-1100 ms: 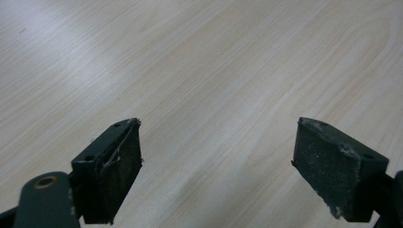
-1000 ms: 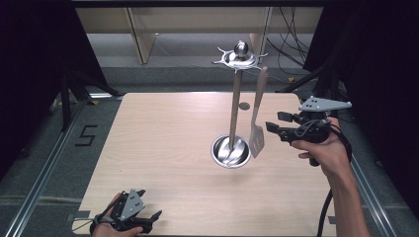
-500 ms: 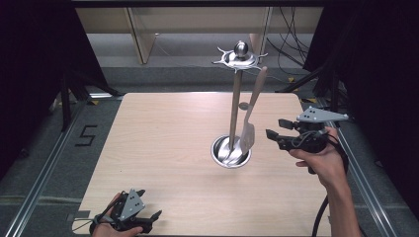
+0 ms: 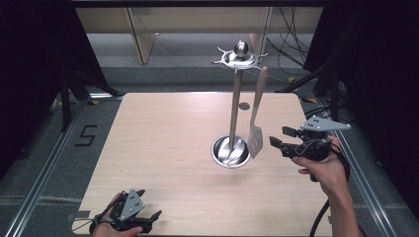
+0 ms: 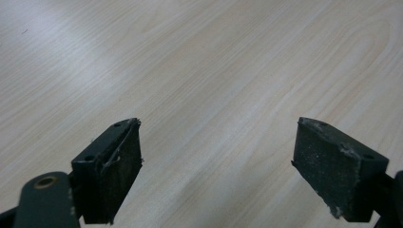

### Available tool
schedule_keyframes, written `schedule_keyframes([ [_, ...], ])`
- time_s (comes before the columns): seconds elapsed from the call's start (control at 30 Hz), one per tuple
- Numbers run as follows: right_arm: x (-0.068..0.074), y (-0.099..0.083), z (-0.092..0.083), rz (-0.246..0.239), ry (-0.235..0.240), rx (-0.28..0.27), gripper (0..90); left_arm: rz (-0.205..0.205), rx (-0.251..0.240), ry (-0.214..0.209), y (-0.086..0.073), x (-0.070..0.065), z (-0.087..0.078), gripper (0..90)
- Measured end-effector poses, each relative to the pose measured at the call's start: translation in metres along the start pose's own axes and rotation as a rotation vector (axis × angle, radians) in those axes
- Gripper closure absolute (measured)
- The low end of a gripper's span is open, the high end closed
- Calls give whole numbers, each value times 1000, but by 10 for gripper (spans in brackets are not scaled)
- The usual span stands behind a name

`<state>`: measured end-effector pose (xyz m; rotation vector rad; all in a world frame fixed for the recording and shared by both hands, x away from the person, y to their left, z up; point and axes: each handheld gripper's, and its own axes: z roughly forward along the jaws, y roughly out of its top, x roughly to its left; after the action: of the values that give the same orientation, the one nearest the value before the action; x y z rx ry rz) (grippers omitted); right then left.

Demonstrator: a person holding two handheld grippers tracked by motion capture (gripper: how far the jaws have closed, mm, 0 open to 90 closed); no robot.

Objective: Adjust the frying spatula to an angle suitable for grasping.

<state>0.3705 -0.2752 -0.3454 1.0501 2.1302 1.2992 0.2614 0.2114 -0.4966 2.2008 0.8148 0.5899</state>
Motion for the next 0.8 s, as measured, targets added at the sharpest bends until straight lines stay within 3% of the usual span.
schedule_keyframes([
  [0.07,1,-1,0,16,4,6,399,-4,-3,-2,0,0,-1,159],
  [0.1,0,-3,1,-1,-11,-18,393,8,-2,-2,0,1,-2,159],
  [0.3,2,-6,1,17,0,8,386,-4,0,-9,1,0,-2,159],
  [0.47,1,-11,3,-9,-4,0,374,-6,-8,-3,1,0,0,159],
  [0.67,-2,-21,3,24,-12,3,372,-7,-4,-9,2,0,0,159],
  [0.8,-3,-26,2,23,-7,12,366,-13,-12,-3,2,0,0,159],
])
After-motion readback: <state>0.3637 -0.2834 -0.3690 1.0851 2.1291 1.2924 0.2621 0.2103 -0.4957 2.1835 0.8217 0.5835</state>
